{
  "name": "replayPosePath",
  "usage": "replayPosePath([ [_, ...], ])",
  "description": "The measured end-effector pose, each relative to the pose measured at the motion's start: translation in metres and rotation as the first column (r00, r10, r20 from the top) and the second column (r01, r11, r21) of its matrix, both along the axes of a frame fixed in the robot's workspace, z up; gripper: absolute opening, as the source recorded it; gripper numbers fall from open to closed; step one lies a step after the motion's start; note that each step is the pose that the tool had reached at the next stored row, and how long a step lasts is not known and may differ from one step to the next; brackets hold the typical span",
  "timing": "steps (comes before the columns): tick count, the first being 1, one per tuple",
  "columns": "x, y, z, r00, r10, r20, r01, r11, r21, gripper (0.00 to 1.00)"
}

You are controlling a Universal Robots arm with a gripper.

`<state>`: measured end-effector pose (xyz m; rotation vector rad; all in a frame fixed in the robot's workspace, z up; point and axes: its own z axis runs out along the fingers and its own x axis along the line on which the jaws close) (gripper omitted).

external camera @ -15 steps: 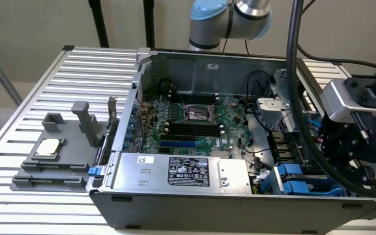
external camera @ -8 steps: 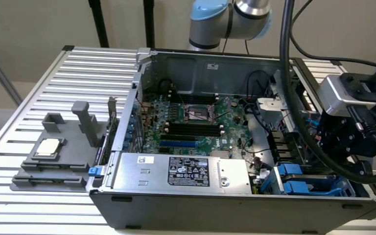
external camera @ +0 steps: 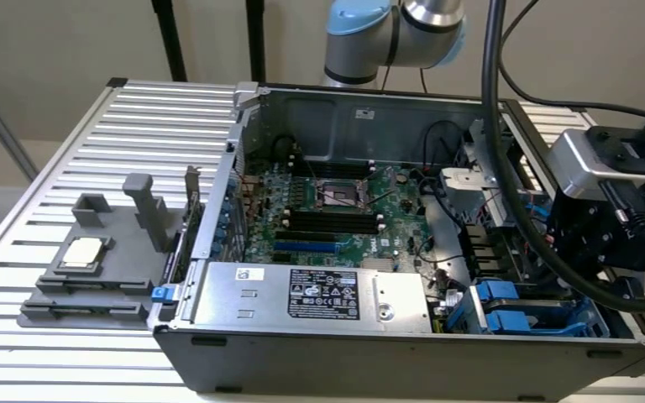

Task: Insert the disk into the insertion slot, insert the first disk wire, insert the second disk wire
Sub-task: 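Insert the first disk wire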

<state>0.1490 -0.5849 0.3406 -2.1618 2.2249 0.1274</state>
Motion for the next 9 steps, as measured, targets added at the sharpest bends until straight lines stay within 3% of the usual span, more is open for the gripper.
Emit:
replayPosePath([
  [9,0.0001,0.0,-0.0014,1.0,0.0,0.0,0.0,1.0,-0.0038,0.17],
])
